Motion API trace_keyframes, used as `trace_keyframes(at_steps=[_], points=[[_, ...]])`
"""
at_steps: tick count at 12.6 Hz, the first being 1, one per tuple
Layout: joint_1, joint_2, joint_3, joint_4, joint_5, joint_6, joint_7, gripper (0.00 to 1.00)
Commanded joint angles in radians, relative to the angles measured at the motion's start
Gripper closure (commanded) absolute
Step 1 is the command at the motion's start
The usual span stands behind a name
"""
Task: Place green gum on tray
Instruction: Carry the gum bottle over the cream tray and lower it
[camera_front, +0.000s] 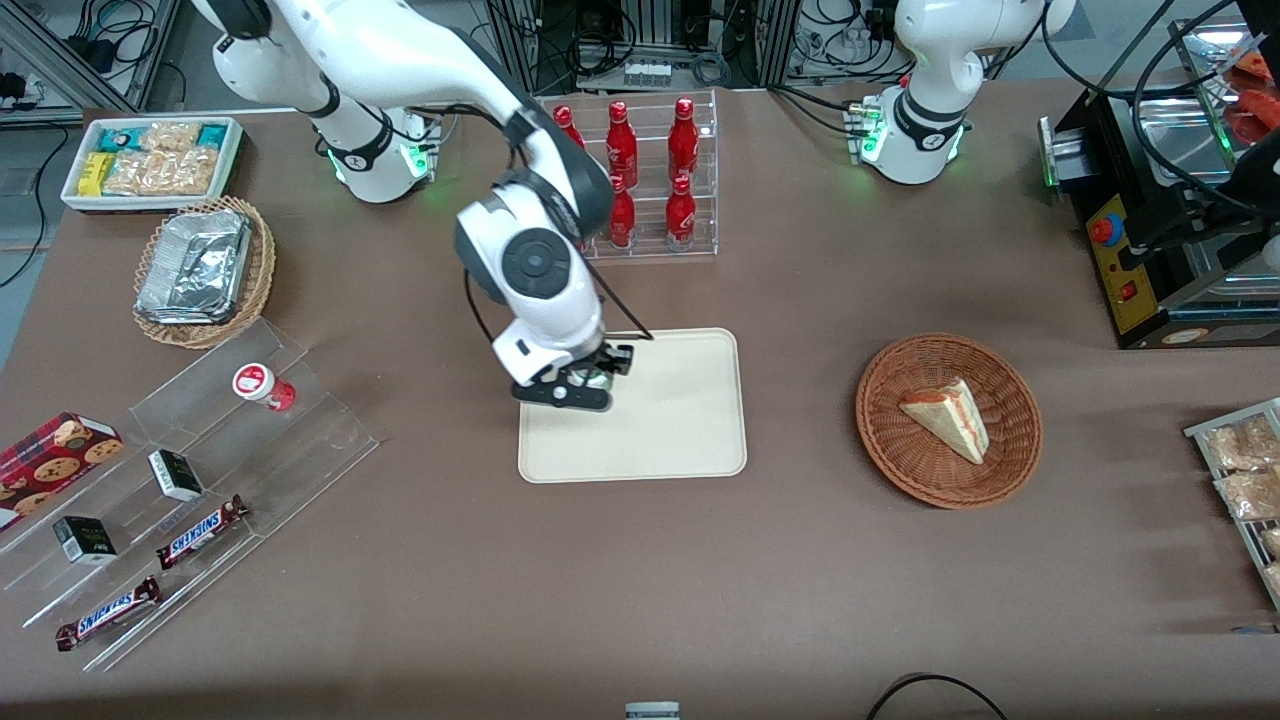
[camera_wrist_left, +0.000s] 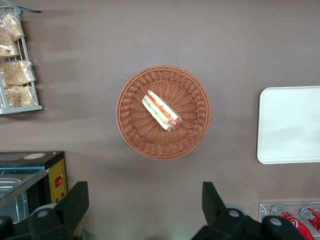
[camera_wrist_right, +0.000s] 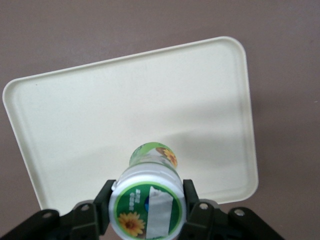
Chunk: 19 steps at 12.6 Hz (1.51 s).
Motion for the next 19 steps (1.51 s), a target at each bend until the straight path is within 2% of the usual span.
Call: trace_keyframes(at_steps=[1, 12, 13, 14, 15, 19], points=[[0.019, 0.060, -0.012, 0.052, 0.030, 0.022, 0.038, 1.00], [0.060, 0.192, -0.010, 0.052, 0.033, 0.184, 0.115, 1.00], [0.060, 0.195, -0.010, 0.052, 0.031, 0.185, 0.114, 0.67], [0.060, 0.198, -0.010, 0.052, 0.031, 0.185, 0.112, 0.25], [0.060, 0.198, -0.010, 0.052, 0.027, 0.185, 0.099, 0.00], [0.062, 0.187, -0.010, 0.052, 0.019, 0.184, 0.072, 0.00]])
